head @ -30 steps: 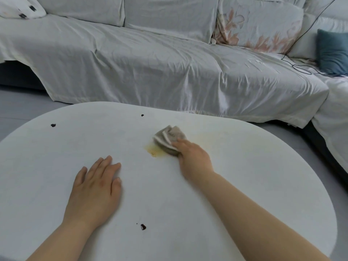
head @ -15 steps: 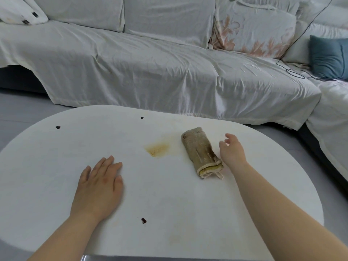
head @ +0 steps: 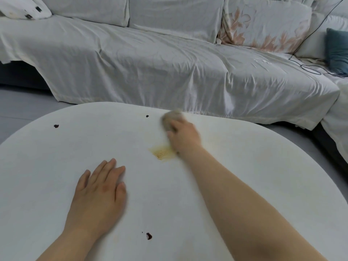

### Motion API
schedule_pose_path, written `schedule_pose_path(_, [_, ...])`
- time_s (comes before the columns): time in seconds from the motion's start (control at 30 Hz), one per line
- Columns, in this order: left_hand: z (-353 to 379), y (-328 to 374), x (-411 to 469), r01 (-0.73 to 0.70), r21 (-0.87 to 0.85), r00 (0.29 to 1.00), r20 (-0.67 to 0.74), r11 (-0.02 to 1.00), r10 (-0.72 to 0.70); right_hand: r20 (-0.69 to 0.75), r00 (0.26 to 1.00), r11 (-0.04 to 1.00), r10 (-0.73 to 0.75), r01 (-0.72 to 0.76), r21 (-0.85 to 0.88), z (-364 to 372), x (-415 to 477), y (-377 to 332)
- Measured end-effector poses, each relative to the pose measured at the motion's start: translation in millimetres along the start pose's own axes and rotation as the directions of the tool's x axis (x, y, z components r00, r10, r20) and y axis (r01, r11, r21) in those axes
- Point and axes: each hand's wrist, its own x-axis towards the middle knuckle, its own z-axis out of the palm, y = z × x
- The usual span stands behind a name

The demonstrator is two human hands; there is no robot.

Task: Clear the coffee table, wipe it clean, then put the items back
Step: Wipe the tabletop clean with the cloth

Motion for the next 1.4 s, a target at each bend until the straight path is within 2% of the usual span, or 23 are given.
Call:
schedule_pose_path(0.07, [-1, 0, 0, 0.001, -0.002, 1.000, -0.003, 1.000, -0.001, 0.101, 0.954, 0.959, -0.282, 0.277, 0.065, 30, -11, -39])
schedule_pose_path(0.1, [-1, 0, -1, 0.000, -0.001, 1.000, -0.003, 1.000, 0.000, 0.144, 0.921, 0.932, -0.362, 0.353, 0.088, 37, -17, -48])
schedule_pose_path(0.17, [-1, 1, -1, -0.008, 0.000, 1.000, -0.002, 1.000, 0.008, 0.145, 0.911, 0.922, -0.385, 0.372, 0.111, 31, -9, -35])
schedule_pose_path(0.23, [0, 0, 0, -0.003, -0.005, 1.000, 0.002, 1.000, 0.003, 0.072, 0.967, 0.963, -0.244, 0.233, 0.132, 8, 7, 7])
schedule_pose_path(0.3, [0, 0, 0, -0.003, -0.012, 1.000, 0.004, 1.000, 0.003, -0.031, 0.999, 0.995, 0.016, -0.013, 0.102, -25, 18, 68])
schedule_pose_path(0.4, [0, 1, 0, -0.003, -0.027, 1.000, -0.001, 1.000, 0.003, -0.141, 0.926, 0.934, 0.350, -0.357, -0.027, -65, 3, 148])
schedule_pose_path(0.47, [0, 2, -1, -0.003, -0.021, 1.000, -0.005, 1.000, 0.003, -0.177, 0.868, 0.876, 0.464, -0.479, -0.052, -73, -12, 164])
schedule_pose_path(0.5, [1, 1, -1, -0.001, -0.020, 1.000, -0.007, 1.000, 0.001, -0.192, 0.860, 0.869, 0.474, -0.491, -0.054, -69, -15, 159])
schedule_pose_path(0.57, [2, 2, -2, -0.002, -0.017, 1.000, -0.010, 1.000, 0.002, -0.193, 0.892, 0.906, 0.409, -0.422, -0.030, -57, -22, 126])
schedule_pose_path(0.6, [1, 1, -2, -0.006, -0.016, 1.000, -0.012, 1.000, 0.006, -0.179, 0.931, 0.946, 0.318, -0.324, -0.005, -47, -26, 102])
schedule_pose_path(0.67, [1, 1, -2, -0.013, -0.011, 1.000, -0.019, 1.000, 0.012, -0.120, 0.993, 1.000, 0.015, -0.012, 0.029, -18, -42, 44])
schedule_pose_path(0.73, [0, 2, -2, -0.013, -0.020, 1.000, -0.028, 1.000, 0.012, 0.007, 0.965, 0.964, -0.261, 0.260, 0.057, 12, -64, -7])
schedule_pose_path(0.83, [-1, 2, -3, -0.008, -0.030, 1.000, -0.031, 1.000, 0.007, 0.127, 0.929, 0.937, -0.348, 0.339, 0.084, 18, -72, -14])
schedule_pose_path(0.9, [-1, 2, -2, -0.009, -0.031, 0.999, -0.034, 0.999, 0.008, 0.095, 0.960, 0.964, -0.263, 0.258, 0.062, -2, -59, 20])
schedule_pose_path(0.97, [0, 1, -2, -0.009, -0.031, 0.999, -0.032, 0.999, 0.008, -0.029, 0.999, 0.999, -0.018, 0.019, 0.027, -30, -46, 69])
schedule_pose_path(1.03, [1, 1, -1, -0.007, -0.031, 0.999, -0.037, 0.999, 0.006, -0.114, 0.954, 0.961, 0.276, -0.277, 0.008, -49, -42, 102])
schedule_pose_path(1.1, [1, 1, -1, -0.006, -0.028, 0.999, -0.036, 1.000, 0.005, -0.127, 0.919, 0.926, 0.373, -0.378, -0.017, -46, -44, 97])
schedule_pose_path(1.13, [0, 1, -2, -0.006, -0.031, 0.999, -0.034, 0.999, 0.005, -0.142, 0.933, 0.942, 0.331, -0.335, -0.005, -39, -48, 82])
schedule_pose_path(1.2, [0, 1, -2, -0.007, -0.040, 0.999, -0.038, 0.999, 0.005, -0.150, 0.983, 0.994, 0.104, -0.099, 0.041, -16, -60, 43])
schedule_pose_path(1.27, [0, 2, -3, -0.007, -0.047, 0.999, -0.044, 0.999, 0.005, -0.077, 0.983, 0.982, -0.168, 0.174, 0.072, 9, -82, 3])
schedule_pose_path(1.3, [0, 2, -3, -0.008, -0.051, 0.999, -0.044, 0.999, 0.006, -0.012, 0.969, 0.965, -0.249, 0.249, 0.080, 16, -93, -11])
schedule_pose_path(1.37, [0, 2, -2, -0.010, -0.063, 0.999, -0.047, 0.998, 0.007, 0.078, 0.949, 0.951, -0.306, 0.301, 0.070, 14, -101, -7])
schedule_pose_path(1.4, [0, 1, -2, -0.013, -0.068, 0.999, -0.051, 0.998, 0.010, 0.086, 0.954, 0.957, -0.287, 0.282, 0.066, 6, -97, 7])
